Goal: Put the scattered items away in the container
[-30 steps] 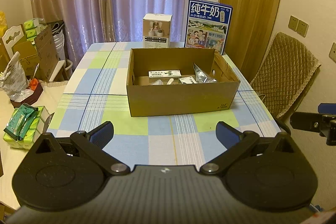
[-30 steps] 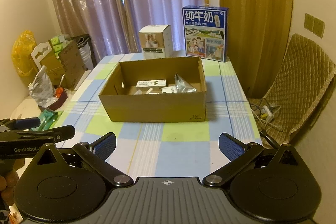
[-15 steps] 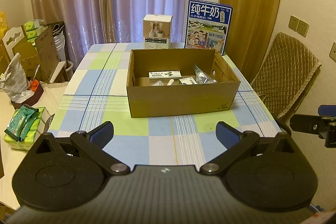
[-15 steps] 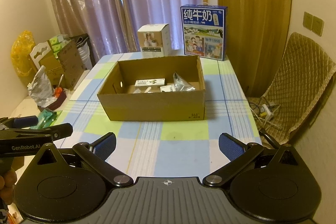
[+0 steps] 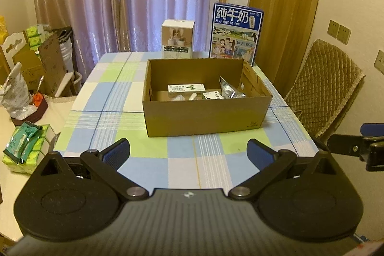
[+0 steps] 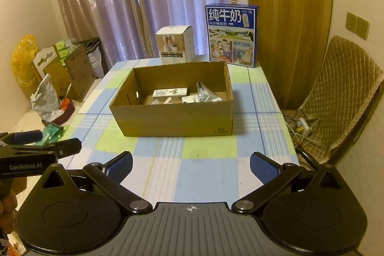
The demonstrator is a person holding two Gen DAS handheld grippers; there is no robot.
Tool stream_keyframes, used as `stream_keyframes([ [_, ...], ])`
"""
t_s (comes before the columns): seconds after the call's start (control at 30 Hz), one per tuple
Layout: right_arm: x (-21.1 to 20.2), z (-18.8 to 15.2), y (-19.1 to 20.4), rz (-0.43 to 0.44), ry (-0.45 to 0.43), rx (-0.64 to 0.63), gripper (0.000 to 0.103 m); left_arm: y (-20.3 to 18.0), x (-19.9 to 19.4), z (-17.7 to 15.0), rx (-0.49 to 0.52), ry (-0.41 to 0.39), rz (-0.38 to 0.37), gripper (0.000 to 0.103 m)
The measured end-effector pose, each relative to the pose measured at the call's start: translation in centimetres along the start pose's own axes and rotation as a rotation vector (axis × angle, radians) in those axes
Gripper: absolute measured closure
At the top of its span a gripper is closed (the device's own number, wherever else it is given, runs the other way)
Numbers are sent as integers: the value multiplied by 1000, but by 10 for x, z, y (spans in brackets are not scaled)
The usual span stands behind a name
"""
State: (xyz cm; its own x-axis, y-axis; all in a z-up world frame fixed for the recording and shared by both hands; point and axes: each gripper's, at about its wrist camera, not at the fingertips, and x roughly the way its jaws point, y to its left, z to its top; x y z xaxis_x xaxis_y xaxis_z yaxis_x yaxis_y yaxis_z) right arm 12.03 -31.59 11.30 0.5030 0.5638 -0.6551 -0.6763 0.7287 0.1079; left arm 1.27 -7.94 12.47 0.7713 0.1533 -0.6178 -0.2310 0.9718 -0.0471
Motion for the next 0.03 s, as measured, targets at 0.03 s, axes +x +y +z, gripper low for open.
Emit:
stream_keyframes([
  [0.03, 0, -1, 0, -2, 0, -1, 2, 0, 0, 0, 0, 0, -1, 1],
])
